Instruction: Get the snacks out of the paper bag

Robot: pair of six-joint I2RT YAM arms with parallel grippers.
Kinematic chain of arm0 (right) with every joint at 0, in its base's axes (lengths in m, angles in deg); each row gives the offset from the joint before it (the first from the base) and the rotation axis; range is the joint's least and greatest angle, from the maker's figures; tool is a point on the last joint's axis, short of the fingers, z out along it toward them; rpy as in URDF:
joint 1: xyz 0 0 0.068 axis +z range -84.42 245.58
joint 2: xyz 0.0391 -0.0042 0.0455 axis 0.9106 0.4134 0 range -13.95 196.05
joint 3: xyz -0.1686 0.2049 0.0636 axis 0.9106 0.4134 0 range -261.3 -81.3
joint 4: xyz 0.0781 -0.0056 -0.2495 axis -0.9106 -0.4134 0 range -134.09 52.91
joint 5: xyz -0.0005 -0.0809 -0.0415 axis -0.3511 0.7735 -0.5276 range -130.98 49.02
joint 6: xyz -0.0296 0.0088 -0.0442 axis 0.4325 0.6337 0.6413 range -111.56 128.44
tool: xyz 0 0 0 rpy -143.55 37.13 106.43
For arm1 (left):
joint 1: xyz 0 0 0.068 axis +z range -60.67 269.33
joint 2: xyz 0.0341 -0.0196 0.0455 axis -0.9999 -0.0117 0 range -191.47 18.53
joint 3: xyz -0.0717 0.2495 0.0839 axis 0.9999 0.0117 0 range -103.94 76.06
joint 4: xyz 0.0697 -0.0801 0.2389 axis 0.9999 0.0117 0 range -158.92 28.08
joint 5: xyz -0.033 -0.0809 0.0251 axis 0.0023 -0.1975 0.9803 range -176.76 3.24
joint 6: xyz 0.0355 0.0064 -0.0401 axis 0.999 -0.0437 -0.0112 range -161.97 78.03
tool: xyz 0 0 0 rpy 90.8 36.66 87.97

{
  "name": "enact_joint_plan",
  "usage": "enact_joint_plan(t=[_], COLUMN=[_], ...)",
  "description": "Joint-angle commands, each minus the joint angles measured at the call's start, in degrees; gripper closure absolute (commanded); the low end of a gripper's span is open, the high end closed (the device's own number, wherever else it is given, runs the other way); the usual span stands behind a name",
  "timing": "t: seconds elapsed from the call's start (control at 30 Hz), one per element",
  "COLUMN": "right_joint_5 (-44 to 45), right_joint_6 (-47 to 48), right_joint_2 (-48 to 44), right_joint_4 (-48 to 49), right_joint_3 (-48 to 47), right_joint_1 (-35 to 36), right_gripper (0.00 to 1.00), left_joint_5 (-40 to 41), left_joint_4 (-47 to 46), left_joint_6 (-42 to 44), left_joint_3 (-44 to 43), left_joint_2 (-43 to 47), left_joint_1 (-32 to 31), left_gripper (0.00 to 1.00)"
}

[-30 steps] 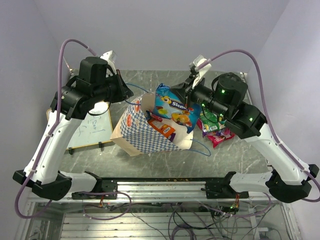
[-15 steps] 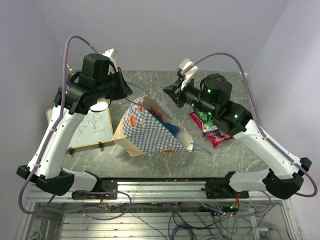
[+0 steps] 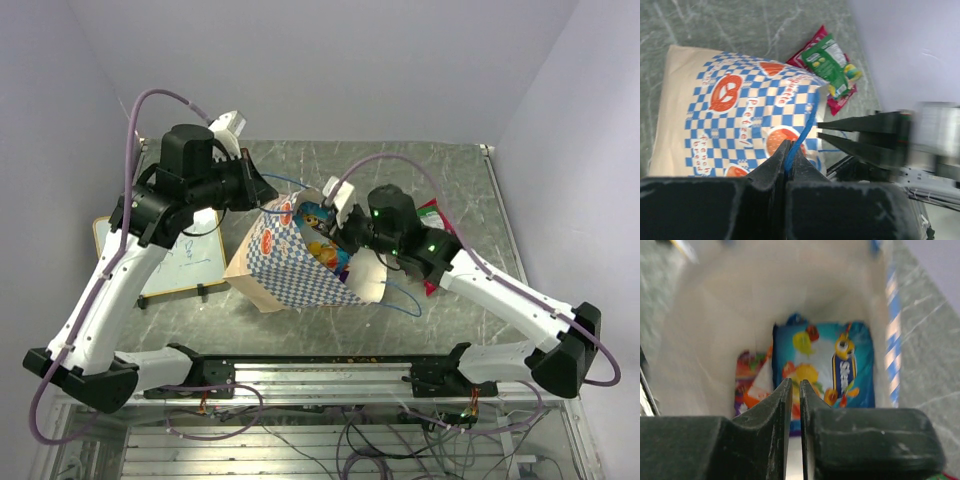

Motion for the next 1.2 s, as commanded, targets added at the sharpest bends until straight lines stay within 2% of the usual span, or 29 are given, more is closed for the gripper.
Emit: enact_joint_plan(t=[0.0, 0.1, 0.23, 0.37, 0.43, 0.47, 0.6, 0.7, 0.83, 1.17], right_joint_5=[2.65, 6.75, 19.80, 24.58, 30.18, 31.17, 31.87, 34.07, 34.56, 29.48], right_joint_6=[3.98, 2.97, -13.87, -23.94, -30.33, -32.80, -39.24, -42.38, -46.31, -49.56], right_joint_2=[-3.45, -3.61, -5.33, -6.77, -5.48, -4.59, -0.20, 2.16, 3.52, 12.31], right_joint_4=[5.48, 7.20, 15.14, 27.87, 29.41, 29.68, 31.44, 31.17, 31.93, 47.01], right_joint_3=[7.57, 11.95, 18.81, 28.82, 29.94, 30.13, 30.25, 30.21, 31.28, 33.08], right_joint_1=[0.03, 0.09, 0.03, -0.02, -0.21, -0.57, -1.09, -2.03, -4.46, -6.49], right_gripper=[0.88, 0.85, 0.73, 0.60, 0.52, 0.51, 0.47, 0.39, 0.37, 0.35], left_joint_5=[-6.60, -5.64, -5.98, -6.49, -6.78, -6.85, -6.07, -6.46, -7.89, -11.42], left_joint_4=[-8.77, -8.50, -10.43, -15.03, -15.12, -14.86, -13.72, -14.36, -11.70, -9.69], left_joint_6=[1.17, -0.12, -2.60, -3.99, -3.69, -3.47, -2.47, -2.68, -1.19, 1.18], left_joint_3=[2.15, 2.26, 4.12, 6.80, 6.16, 5.63, 4.24, 4.31, 2.01, -1.05], left_joint_2=[2.79, 1.93, 1.15, 1.99, 1.40, 0.90, -0.22, -0.43, -2.12, -5.56], left_joint_1=[0.40, 0.44, 0.40, 0.40, 0.44, 0.40, 0.42, 0.40, 0.40, 0.44], left_gripper=[0.93, 0.93, 0.93, 0.93, 0.93, 0.93, 0.93, 0.93, 0.93, 0.93])
